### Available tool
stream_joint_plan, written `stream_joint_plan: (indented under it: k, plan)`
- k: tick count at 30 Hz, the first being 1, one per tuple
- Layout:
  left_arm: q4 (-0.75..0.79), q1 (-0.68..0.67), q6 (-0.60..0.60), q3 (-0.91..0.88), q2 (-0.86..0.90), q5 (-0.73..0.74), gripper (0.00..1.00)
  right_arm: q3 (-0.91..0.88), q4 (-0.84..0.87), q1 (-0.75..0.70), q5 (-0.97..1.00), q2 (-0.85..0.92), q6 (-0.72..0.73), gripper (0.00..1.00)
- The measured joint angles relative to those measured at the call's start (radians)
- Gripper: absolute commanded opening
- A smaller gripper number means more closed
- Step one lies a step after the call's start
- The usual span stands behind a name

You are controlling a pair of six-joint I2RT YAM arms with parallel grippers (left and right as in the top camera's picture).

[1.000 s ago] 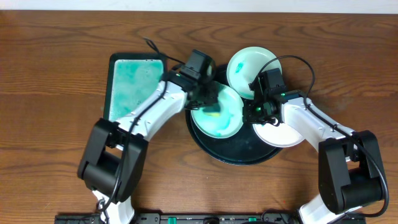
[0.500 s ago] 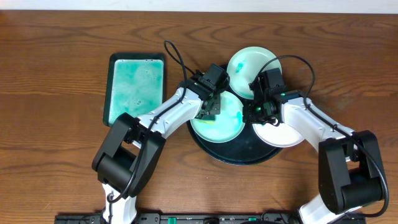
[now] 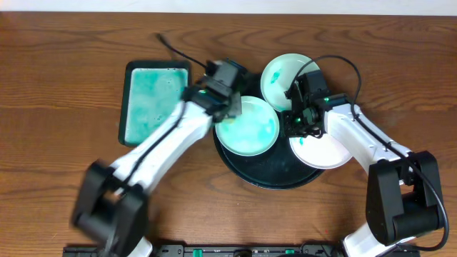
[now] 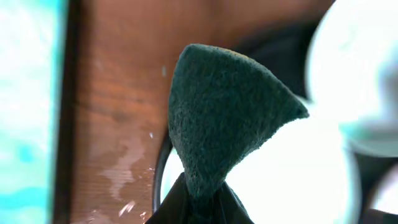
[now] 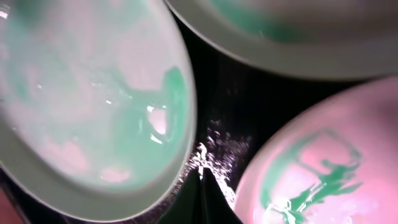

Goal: Clean dirty plates on tray and stack at the side
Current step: 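Return the sponge to the soapy tray with the left gripper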

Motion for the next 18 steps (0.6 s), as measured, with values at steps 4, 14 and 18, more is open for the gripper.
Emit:
stream_joint_plan:
  k: [4, 14, 18]
  plan:
    - [-0.027, 0.046, 0.000, 0.000, -0.141, 0.019, 0.07, 0.045, -0.005, 0.019, 0.003, 0.000, -0.027, 0.30]
    - [-0.094, 0.208, 0.000, 0.000, -0.163, 0.050, 0.07, 0.053, -0.024, 0.022, 0.004, 0.000, -0.017, 0.34]
    - [-0.093, 0.279, 0.000, 0.000, -0.152, 0.047, 0.07, 0.052, -0.018, 0.022, 0.006, 0.000, -0.007, 0.29]
